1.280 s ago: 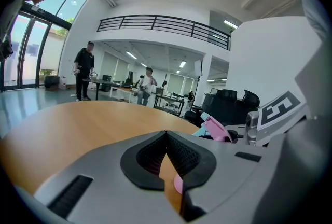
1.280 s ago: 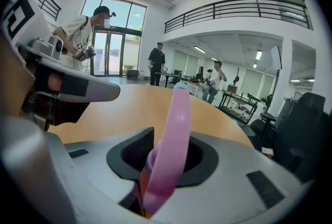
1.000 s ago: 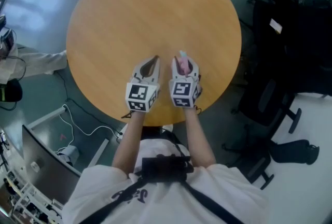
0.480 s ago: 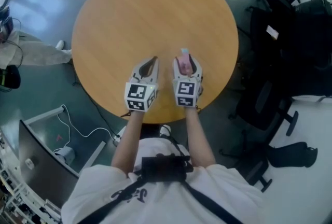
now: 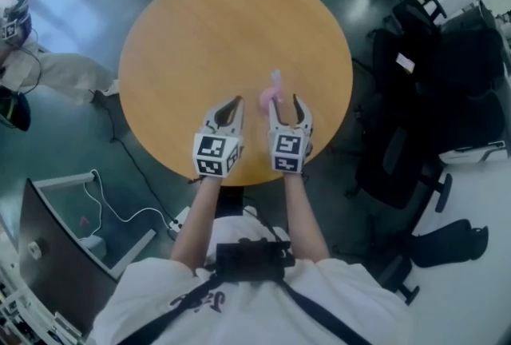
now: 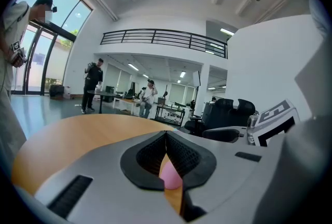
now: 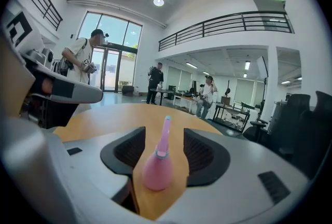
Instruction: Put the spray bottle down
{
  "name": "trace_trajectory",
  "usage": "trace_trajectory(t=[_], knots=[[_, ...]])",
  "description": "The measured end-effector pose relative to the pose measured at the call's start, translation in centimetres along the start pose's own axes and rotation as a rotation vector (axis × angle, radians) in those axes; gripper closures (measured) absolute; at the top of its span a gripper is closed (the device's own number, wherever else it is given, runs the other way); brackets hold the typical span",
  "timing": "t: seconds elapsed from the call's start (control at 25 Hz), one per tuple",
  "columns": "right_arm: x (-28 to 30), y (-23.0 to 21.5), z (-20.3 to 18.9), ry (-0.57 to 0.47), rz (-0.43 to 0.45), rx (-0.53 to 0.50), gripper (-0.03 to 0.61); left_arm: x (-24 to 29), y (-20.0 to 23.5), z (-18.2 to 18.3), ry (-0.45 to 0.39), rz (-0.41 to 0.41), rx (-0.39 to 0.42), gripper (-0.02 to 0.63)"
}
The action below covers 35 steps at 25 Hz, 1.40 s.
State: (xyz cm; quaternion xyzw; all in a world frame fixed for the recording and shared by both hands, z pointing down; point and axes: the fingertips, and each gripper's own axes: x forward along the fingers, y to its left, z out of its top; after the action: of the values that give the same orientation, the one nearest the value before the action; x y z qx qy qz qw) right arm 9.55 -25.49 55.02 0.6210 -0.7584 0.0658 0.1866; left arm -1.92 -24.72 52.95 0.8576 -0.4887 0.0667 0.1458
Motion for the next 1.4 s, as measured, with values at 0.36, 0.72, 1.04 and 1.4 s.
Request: trace_trajectory(t=[0.36, 0.72, 1.04, 1.4], knots=[[-6.1, 0.9, 4.2, -0.131, 0.022, 0.000, 0.358, -4.2, -3.8, 3.9, -0.095, -0.002, 0.062, 0.601], [-11.1, 2.0, 8.7, -0.283, 0.039, -0.013, 0.464, -8.1, -6.4, 8.0, -0.203, 0.002, 0.130, 0.601], [-16.3, 3.5, 11.2, -0.389, 0.063, -0.013, 0.560, -11.6, -8.0, 10.4, -0.272, 0.013, 0.156, 0.601], [-20.5, 5.2, 11.9, -0.444, 0.134, 0.029, 0.566, -14.9, -10.0, 10.6, -0.304, 0.003, 0.183, 0.601]])
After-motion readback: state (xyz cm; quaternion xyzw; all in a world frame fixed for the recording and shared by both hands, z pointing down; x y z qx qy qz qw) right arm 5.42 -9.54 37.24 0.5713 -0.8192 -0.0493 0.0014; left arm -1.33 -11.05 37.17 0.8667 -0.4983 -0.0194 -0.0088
